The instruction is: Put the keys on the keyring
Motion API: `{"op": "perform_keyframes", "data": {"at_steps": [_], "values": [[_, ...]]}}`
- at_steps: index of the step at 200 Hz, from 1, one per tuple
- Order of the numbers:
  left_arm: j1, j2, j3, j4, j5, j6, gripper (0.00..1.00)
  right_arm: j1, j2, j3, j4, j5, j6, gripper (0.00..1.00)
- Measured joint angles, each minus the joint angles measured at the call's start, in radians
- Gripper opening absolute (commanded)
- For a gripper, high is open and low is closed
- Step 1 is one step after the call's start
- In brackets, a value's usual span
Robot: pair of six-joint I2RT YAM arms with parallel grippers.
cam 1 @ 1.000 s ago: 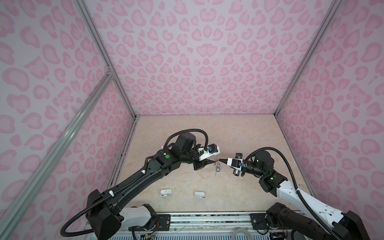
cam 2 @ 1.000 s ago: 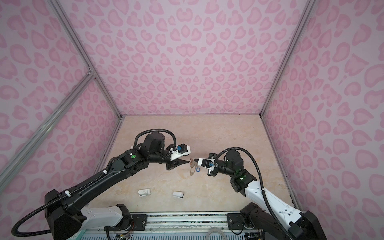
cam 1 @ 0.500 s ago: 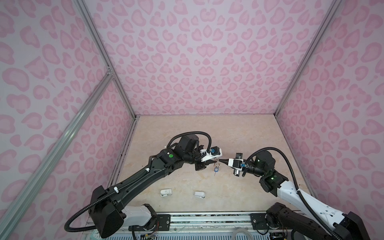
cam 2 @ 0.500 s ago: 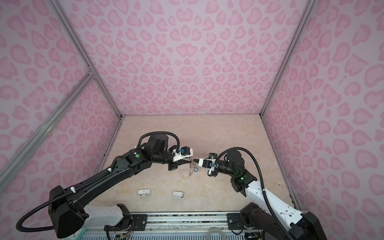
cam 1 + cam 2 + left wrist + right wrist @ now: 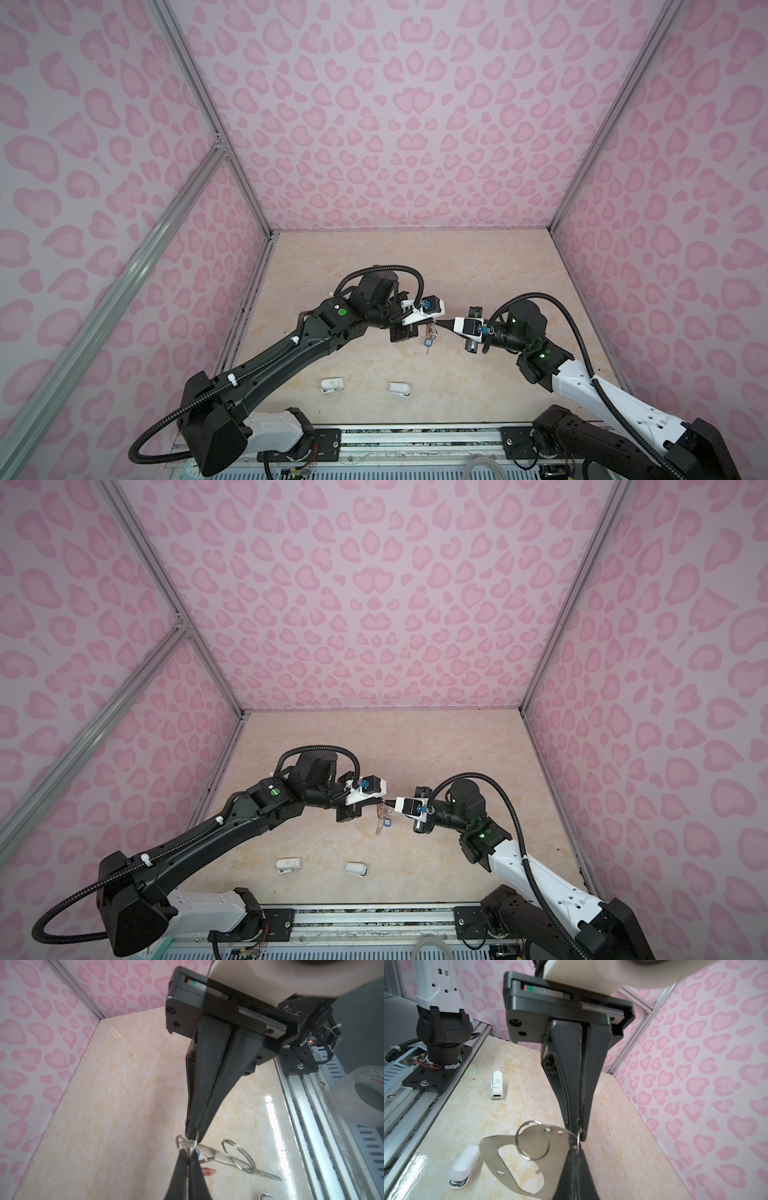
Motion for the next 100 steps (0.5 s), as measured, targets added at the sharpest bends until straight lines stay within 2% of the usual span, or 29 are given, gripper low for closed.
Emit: {"op": "perform_keyframes", "data": {"at_steps": [36, 65, 100], "values": [[-0.004, 0.020, 0.000, -0.010, -0.020, -0.005, 0.03, 0.004, -0.020, 0.003, -0.032, 0.071, 0.007, 0.23], [-0.005, 0.041, 0.021, -0.044, -0.046, -0.016, 0.04, 0.005, -0.055, -0.002, -0.038, 0.124, 0.029, 0.23], [-0.013, 0.059, 0.052, -0.081, -0.075, -0.021, 0.04, 0.007, -0.049, -0.002, -0.040, 0.136, 0.052, 0.23]]}}
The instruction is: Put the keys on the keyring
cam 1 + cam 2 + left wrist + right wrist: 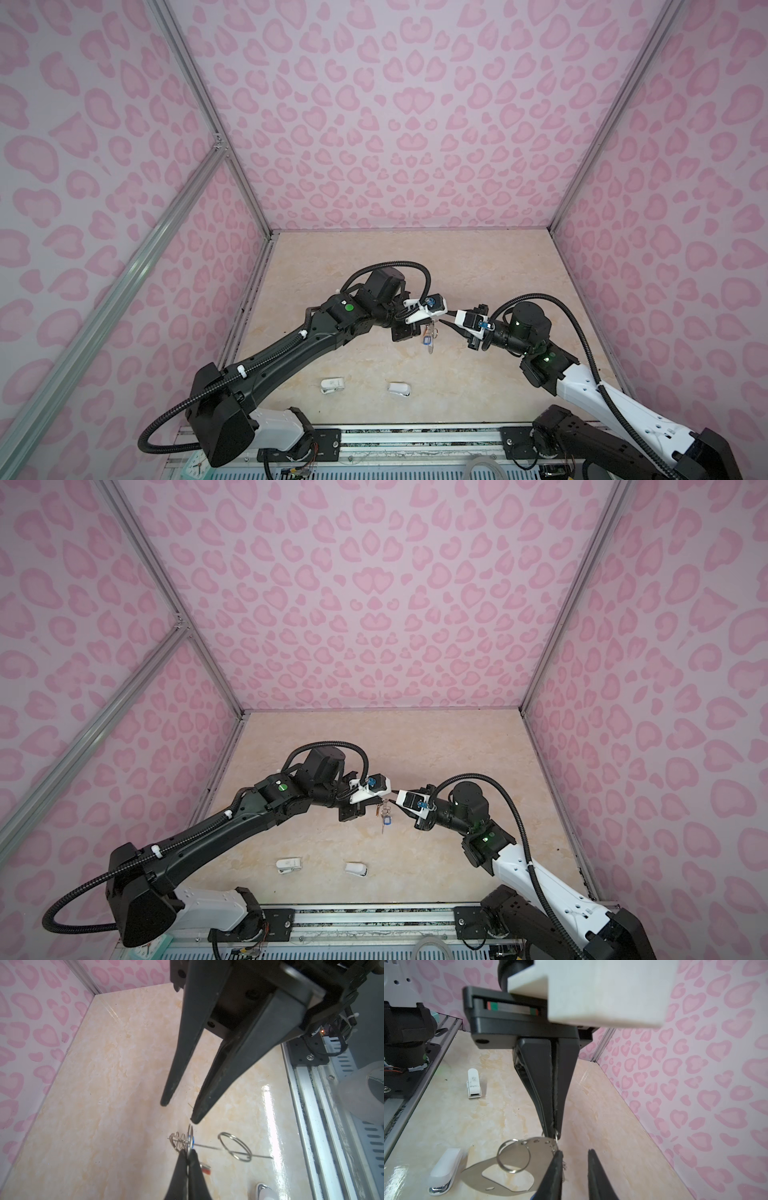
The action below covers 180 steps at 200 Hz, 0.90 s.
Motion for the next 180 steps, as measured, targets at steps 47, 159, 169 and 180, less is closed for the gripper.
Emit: {"op": "perform_keyframes", "data": {"at_steps": [47, 159, 169, 180], "values": [[-0.016, 0.012, 0.027, -0.031, -0.034, -0.002, 0.04, 0.014, 0.038, 0.023, -0.026, -0.033, 0.010, 0.19], [-0.037, -0.002, 0.030, -0.059, -0.080, 0.014, 0.04, 0.027, 0.081, 0.061, -0.069, -0.073, -0.010, 0.10], [-0.037, -0.003, 0.029, -0.060, -0.081, 0.018, 0.04, 0.027, 0.083, 0.065, -0.070, -0.073, -0.011, 0.11], [-0.037, -0.003, 0.029, -0.060, -0.082, 0.022, 0.04, 0.027, 0.084, 0.065, -0.071, -0.072, -0.013, 0.12]]}}
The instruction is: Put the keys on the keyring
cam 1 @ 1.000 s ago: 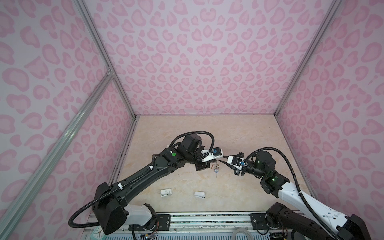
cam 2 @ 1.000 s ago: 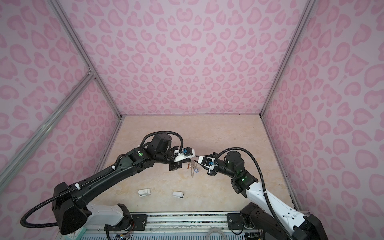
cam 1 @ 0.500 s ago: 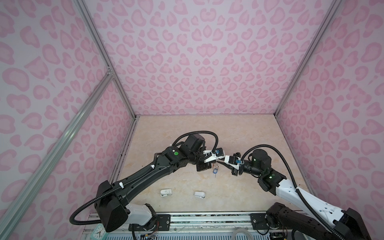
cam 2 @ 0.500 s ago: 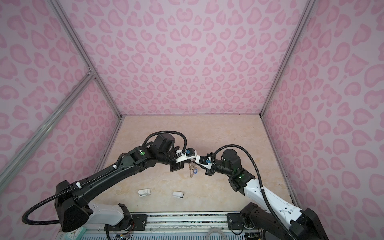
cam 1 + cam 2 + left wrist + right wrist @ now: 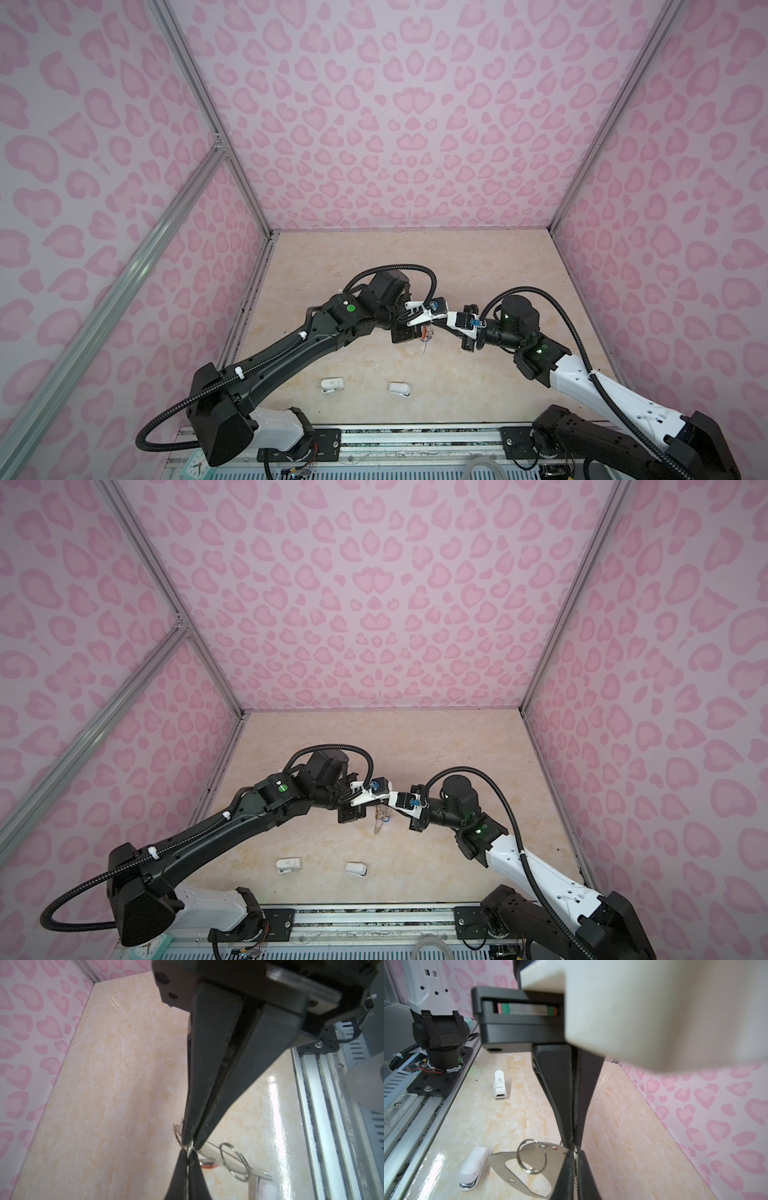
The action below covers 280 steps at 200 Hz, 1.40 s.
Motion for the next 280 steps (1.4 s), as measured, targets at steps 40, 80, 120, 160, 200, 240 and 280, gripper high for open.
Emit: {"op": "perform_keyframes", "data": {"at_steps": [40, 80, 120, 160, 200, 240, 280], "values": [[0.000, 0.000, 0.000, -0.008, 0.000, 0.006, 0.04, 0.000, -0.011, -0.007, -0.002, 0.027, 0.000, 0.12], [0.000, 0.000, 0.000, -0.010, -0.001, 0.006, 0.03, 0.001, -0.010, -0.014, 0.000, 0.041, -0.002, 0.11], [0.000, 0.000, 0.000, -0.014, -0.002, 0.004, 0.03, 0.000, -0.004, -0.014, 0.005, 0.037, -0.005, 0.11], [0.000, 0.002, 0.001, -0.016, -0.004, 0.002, 0.04, 0.000, 0.008, -0.011, 0.011, 0.025, -0.004, 0.11], [0.000, 0.005, 0.003, -0.016, -0.006, -0.006, 0.04, -0.002, 0.016, -0.003, 0.006, 0.018, 0.003, 0.07], [0.001, 0.005, 0.003, -0.015, -0.011, -0.016, 0.04, -0.002, 0.028, 0.007, 0.006, -0.002, 0.005, 0.11], [0.001, 0.003, 0.001, -0.013, -0.015, -0.024, 0.03, -0.002, 0.032, 0.009, 0.009, -0.008, 0.015, 0.07]]}}
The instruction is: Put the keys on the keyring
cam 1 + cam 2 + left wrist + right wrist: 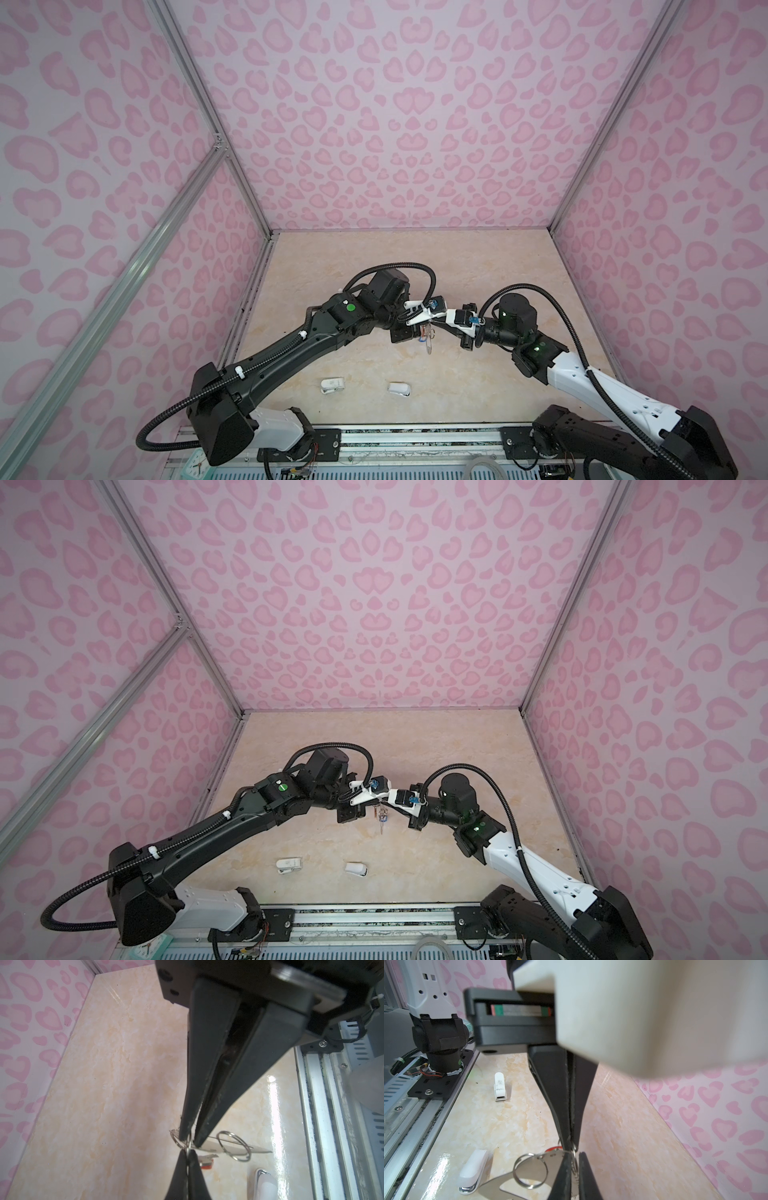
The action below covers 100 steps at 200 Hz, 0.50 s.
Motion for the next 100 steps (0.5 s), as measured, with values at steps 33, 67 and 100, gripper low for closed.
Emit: {"op": "perform_keyframes", "data": {"at_steps": [33, 67, 100], "values": [[0.000, -0.009, -0.011, 0.008, -0.004, -0.006, 0.04, 0.001, -0.003, -0.005, 0.001, -0.001, 0.006, 0.04], [-0.002, -0.010, -0.023, 0.028, 0.002, -0.007, 0.03, 0.001, -0.025, -0.027, 0.011, 0.008, 0.022, 0.15], [-0.007, -0.012, -0.028, 0.074, 0.037, -0.006, 0.03, -0.008, -0.080, -0.069, 0.022, 0.034, 0.041, 0.19]]}}
